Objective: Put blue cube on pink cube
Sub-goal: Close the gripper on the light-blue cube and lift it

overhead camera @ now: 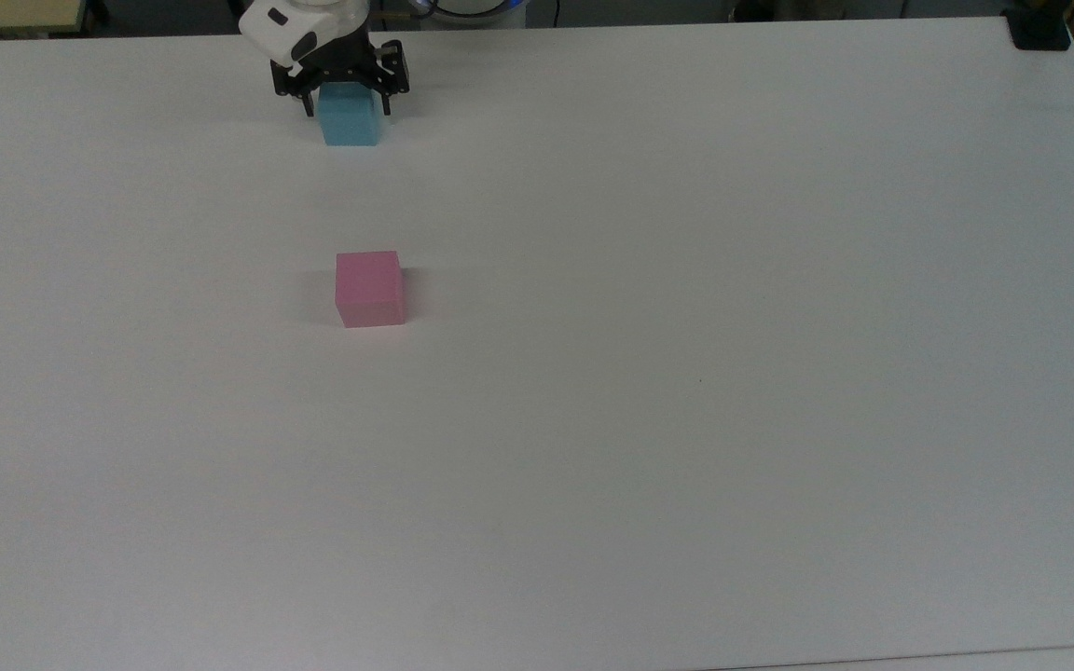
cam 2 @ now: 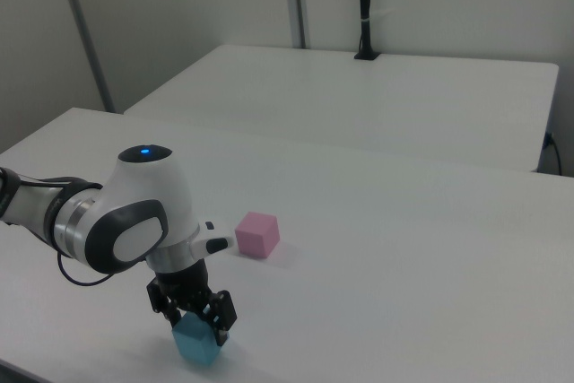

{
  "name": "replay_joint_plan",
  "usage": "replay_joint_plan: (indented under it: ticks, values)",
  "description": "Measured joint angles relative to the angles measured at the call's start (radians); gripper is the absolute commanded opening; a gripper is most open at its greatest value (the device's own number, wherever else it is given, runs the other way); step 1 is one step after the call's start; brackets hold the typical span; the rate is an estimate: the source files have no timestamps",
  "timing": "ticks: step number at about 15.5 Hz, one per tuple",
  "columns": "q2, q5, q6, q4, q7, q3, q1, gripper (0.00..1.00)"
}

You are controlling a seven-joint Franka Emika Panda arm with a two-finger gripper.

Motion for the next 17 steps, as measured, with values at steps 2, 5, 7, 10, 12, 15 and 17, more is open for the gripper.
replay_joint_plan:
  ticks: [2,5,7,10,12,15,17]
  values:
    - [0.000,0.000,0.007,-0.005,0.000,0.000,0.000,0.25]
    - [-0.002,0.000,0.008,-0.006,0.000,0.000,0.000,0.21]
    - [-0.002,0.000,0.008,-0.006,0.000,0.000,0.000,0.21]
    - [-0.006,0.000,0.008,-0.006,-0.001,-0.003,-0.001,0.21]
    - [-0.016,0.000,0.002,-0.006,-0.001,-0.003,-0.001,0.22]
    - [-0.051,-0.003,-0.076,0.020,-0.002,-0.002,0.001,0.22]
    - [-0.086,-0.006,-0.199,0.080,-0.003,-0.002,0.008,0.23]
